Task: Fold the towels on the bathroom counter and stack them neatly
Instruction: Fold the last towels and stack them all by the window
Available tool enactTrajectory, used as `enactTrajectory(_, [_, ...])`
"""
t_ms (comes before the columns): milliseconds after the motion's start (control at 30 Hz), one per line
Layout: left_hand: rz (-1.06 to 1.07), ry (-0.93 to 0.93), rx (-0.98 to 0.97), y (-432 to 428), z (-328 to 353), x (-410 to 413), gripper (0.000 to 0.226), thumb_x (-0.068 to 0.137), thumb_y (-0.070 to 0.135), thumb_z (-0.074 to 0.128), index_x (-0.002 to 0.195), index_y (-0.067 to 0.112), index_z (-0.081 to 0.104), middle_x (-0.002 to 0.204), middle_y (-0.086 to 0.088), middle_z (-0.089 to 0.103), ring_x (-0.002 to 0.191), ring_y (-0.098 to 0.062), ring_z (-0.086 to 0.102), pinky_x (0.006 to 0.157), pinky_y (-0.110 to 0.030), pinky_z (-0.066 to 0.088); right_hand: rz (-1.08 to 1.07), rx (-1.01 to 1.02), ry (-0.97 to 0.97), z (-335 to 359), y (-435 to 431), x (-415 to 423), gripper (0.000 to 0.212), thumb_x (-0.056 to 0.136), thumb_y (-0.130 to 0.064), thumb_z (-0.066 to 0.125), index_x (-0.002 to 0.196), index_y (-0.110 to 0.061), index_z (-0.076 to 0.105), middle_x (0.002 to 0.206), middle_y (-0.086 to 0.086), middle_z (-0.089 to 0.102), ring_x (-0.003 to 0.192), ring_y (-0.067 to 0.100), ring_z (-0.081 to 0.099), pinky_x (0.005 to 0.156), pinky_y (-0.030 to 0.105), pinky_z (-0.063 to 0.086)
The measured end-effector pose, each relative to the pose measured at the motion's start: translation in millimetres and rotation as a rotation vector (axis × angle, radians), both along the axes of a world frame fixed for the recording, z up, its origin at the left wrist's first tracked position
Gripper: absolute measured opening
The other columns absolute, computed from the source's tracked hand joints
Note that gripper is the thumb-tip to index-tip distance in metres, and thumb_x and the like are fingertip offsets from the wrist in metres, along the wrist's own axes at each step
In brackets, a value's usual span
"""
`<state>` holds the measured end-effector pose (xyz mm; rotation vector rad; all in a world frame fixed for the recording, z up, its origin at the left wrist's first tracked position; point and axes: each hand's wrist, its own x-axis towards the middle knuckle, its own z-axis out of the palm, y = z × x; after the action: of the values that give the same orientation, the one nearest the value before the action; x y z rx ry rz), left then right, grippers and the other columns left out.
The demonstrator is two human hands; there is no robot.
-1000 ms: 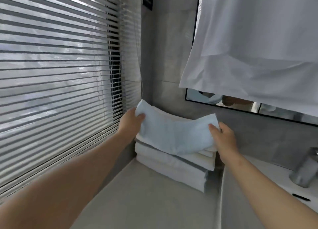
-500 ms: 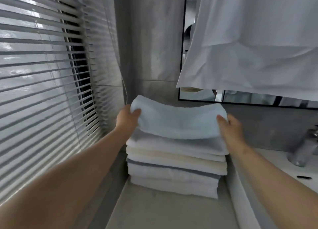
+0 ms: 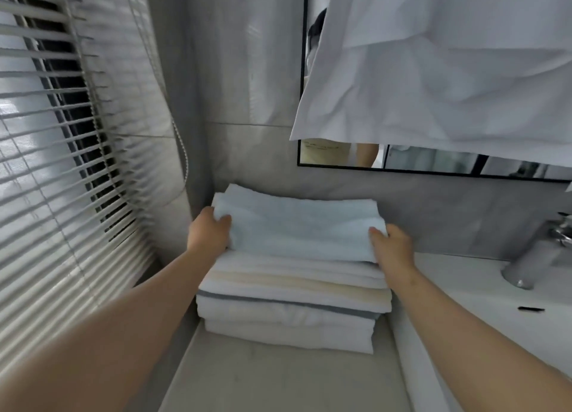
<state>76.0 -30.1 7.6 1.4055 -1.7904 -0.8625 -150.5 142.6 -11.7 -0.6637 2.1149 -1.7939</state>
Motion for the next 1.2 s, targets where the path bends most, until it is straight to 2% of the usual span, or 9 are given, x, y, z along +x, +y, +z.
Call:
enactTrajectory(67, [0.019,-0.051,-0.002,-1.6,-1.3,-1.4,0.023,0.095,0.021,0.046,0.110,0.005,0.050,0.098,-0.016,0.056,0.074,-0.027,0.051,0.065,-0.034,0.040,-0.006,0.036,0.006,-0.9,0.2,-4.7,0.024,0.092,-0.007,0.045,0.069,-0.012,0.048,0.071,0.001,0.046,0.061,0.013,0.043,0.052,0.026,0.035])
enactTrajectory(133, [0.043,-0.093,0.020,-2.9,-2.1,-1.7,0.024,0.094,0.021,0.049,0.112,0.006,0.049,0.096,-0.015,0.055,0.071,-0.026,0.051,0.063,-0.035,0.043,-0.008,0.070,-0.006,-2.9,0.0,-9.3,0.030,0.091,-0.005,0.043,0.062,-0.012,0.039,0.066,0.001,0.040,0.056,0.013,0.037,0.049,0.024,0.027])
enactTrajectory(400, [0.080,-0.306,0.054,-2.8,-10.2,-6.5,0.043,0.088,0.025,0.054,0.125,0.006,0.043,0.114,-0.019,0.054,0.084,-0.031,0.050,0.069,-0.035,0.041,0.107,0.300,0.056,-10.2,8.0,-20.7,0.020,0.087,-0.014,0.051,0.068,-0.013,0.046,0.068,0.003,0.048,0.058,0.015,0.045,0.049,0.026,0.030])
enactTrajectory(633, [0.135,-0.453,-0.041,-5.4,-10.4,-6.1,0.043,0.098,0.041,0.035,0.122,0.008,0.048,0.113,-0.016,0.058,0.093,-0.033,0.054,0.073,-0.036,0.041,0.122,0.331,0.107,-16.8,6.9,-26.4,0.018,0.087,-0.017,0.050,0.070,-0.013,0.046,0.071,0.002,0.049,0.062,0.018,0.046,0.055,0.028,0.032])
enactTrajectory(733, [0.177,-0.541,-0.059,-5.9,-12.3,-2.8,0.043,0.097,0.041,0.035,0.127,0.012,0.049,0.116,-0.014,0.058,0.105,-0.034,0.054,0.086,-0.039,0.042,0.124,0.338,0.147,-17.4,6.7,-25.7,0.014,0.088,-0.017,0.048,0.076,-0.010,0.049,0.073,0.003,0.050,0.063,0.018,0.046,0.056,0.029,0.032])
enactTrajectory(833, [0.225,-0.453,-0.002,-8.6,-14.5,1.2,0.042,0.096,0.038,0.037,0.126,0.011,0.050,0.117,-0.018,0.057,0.108,-0.037,0.053,0.096,-0.043,0.042,0.106,0.288,0.177,-18.0,6.1,-24.4,0.012,0.089,-0.017,0.047,0.081,-0.008,0.050,0.072,0.002,0.048,0.061,0.016,0.044,0.054,0.029,0.030])
enactTrajectory(967, [0.234,-0.285,0.021,-12.3,-16.6,5.0,0.038,0.095,0.031,0.040,0.121,0.006,0.053,0.115,-0.022,0.058,0.101,-0.040,0.055,0.084,-0.042,0.047,0.093,0.231,0.170,-19.7,5.6,-23.2,0.012,0.089,-0.016,0.048,0.081,-0.007,0.049,0.070,0.003,0.046,0.062,0.017,0.042,0.053,0.029,0.029])
enactTrajectory(1067, [0.249,-0.337,0.040,-12.1,-18.5,5.4,0.039,0.093,0.031,0.041,0.123,0.009,0.053,0.121,-0.021,0.054,0.112,-0.041,0.048,0.098,-0.049,0.039,0.102,0.270,0.144,-26.4,6.9,-23.8,0.011,0.088,-0.019,0.050,0.084,-0.008,0.052,0.074,0.002,0.050,0.071,0.021,0.048,0.057,0.030,0.032])
enactTrajectory(1200, [0.252,-0.294,0.093,-4.4,-23.7,6.0,0.046,0.091,0.031,0.048,0.132,0.012,0.039,0.134,-0.019,0.039,0.121,-0.041,0.038,0.098,-0.046,0.036,0.062,0.292,0.043,-33.6,7.6,-27.4,0.027,0.084,-0.031,0.059,0.106,-0.017,0.051,0.106,0.005,0.054,0.098,0.026,0.053,0.082,0.035,0.046])
